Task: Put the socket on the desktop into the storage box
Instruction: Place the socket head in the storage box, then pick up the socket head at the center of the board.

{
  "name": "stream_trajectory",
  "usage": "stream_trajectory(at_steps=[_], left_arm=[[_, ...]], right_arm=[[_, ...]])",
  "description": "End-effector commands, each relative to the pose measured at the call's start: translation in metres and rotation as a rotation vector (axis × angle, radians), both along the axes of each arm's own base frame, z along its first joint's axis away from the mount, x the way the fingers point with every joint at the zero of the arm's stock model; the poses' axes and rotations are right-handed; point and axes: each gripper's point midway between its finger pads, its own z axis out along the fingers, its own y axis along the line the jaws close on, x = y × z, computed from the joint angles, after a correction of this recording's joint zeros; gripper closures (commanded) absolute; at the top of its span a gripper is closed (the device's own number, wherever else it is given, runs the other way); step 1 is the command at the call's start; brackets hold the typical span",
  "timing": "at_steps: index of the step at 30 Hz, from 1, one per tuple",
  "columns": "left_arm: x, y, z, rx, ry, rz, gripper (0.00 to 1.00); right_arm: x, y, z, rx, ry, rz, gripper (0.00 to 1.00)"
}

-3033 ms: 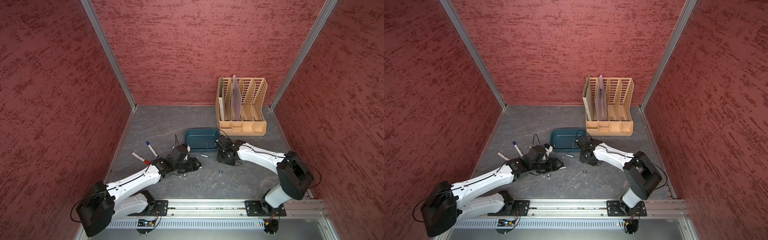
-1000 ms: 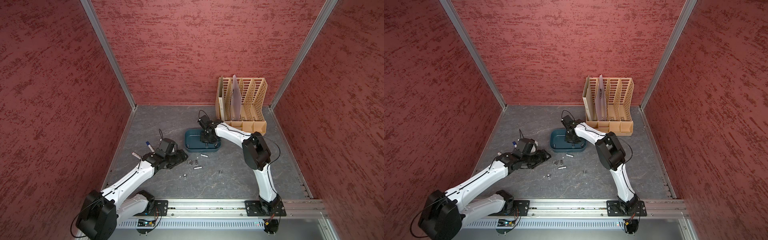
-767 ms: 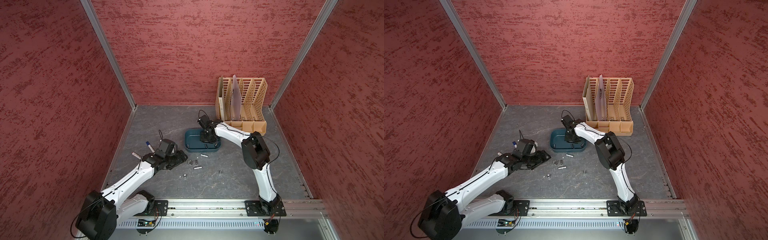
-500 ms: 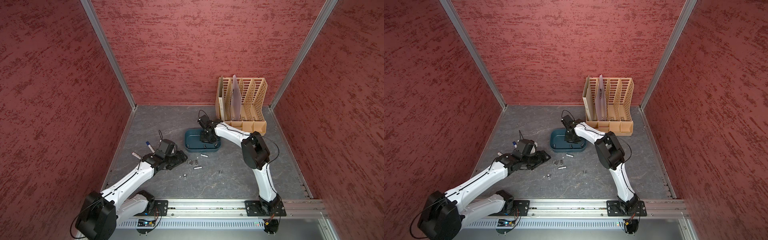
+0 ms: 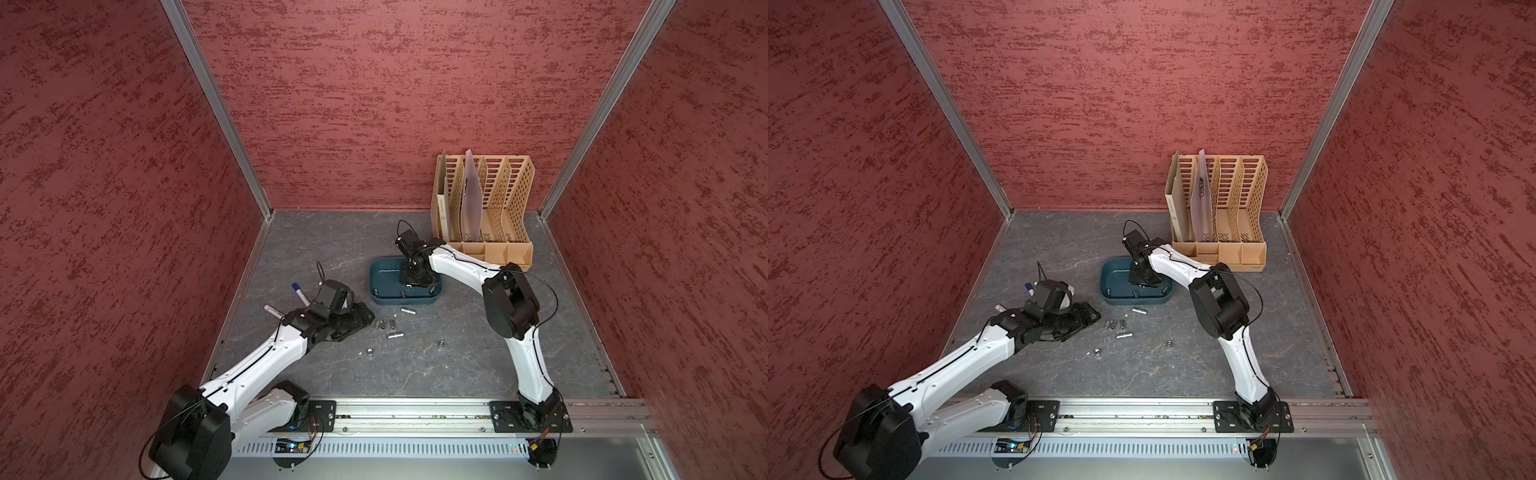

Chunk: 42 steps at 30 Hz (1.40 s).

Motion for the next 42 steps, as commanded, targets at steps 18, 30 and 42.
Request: stream_trajectory(at_steps=[18, 30, 42], left_arm=[[-0.011, 0.006, -0.001, 0.038, 0.061, -0.003, 0.27], [-0.030, 0.002, -0.007, 0.144, 0.117, -0.051, 0.28], [-0.050, -0.013, -0.029, 0.228, 0.175, -0.097, 0.30]], right_arm=[[-0.017, -0.001, 0.061, 0.067, -0.118, 0.050, 0.54], [-0.070, -0.004, 0.094, 0.171, -0.206, 0.174, 0.54], [-0.151, -0.008, 0.116, 0.309, -0.336, 0.405, 0.53]])
